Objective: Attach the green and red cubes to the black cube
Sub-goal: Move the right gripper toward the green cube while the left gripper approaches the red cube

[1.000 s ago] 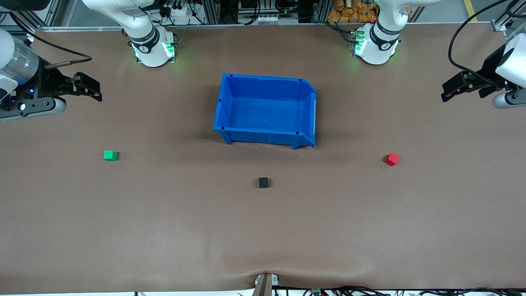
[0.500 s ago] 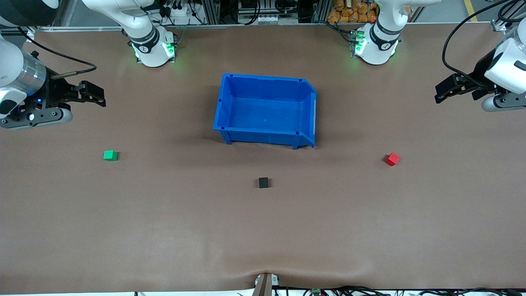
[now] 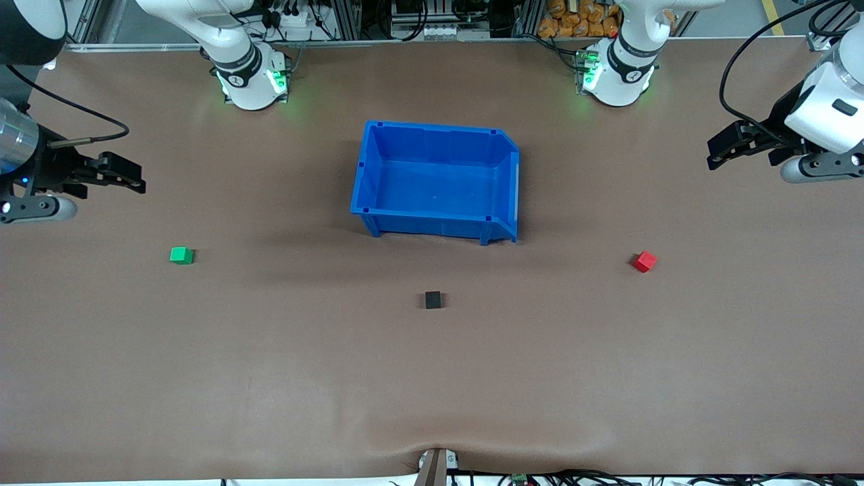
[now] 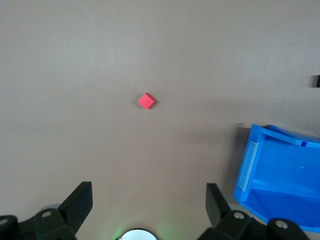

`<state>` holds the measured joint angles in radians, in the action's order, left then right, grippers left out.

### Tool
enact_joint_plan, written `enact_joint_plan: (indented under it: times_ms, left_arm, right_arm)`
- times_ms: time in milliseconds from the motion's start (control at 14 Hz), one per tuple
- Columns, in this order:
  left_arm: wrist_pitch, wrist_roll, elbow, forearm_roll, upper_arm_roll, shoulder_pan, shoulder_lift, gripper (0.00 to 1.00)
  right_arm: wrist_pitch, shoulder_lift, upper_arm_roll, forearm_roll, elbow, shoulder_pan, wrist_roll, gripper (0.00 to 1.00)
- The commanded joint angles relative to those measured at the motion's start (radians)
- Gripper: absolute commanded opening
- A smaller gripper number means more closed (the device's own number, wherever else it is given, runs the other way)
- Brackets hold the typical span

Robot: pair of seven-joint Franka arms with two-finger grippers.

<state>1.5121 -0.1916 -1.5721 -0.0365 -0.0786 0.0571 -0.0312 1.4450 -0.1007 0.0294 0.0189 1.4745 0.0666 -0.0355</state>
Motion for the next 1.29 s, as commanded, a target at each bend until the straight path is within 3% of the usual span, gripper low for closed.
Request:
enact_joint_plan:
  times_ms: [0,714,1214]
  left_arm:
    - [0.002,0.001,0.020,-0.010,-0.003,0.004,0.008,1.00]
    - [-0.007,0.003,0.021,-0.010,-0.010,0.004,0.022,1.00]
    - [-0.007,-0.002,0.012,-0.008,-0.012,0.001,0.062,1.00]
  right_arm:
    - [0.047,0.003,-0.011,0.058,0.038,-0.039,0.009,1.00]
    - [0.271,0.013,-0.012,0.047,0.277,-0.154,0.003,1.00]
    - [0.621,0.000,-0.012,0.046,0.585,-0.226,-0.078,1.00]
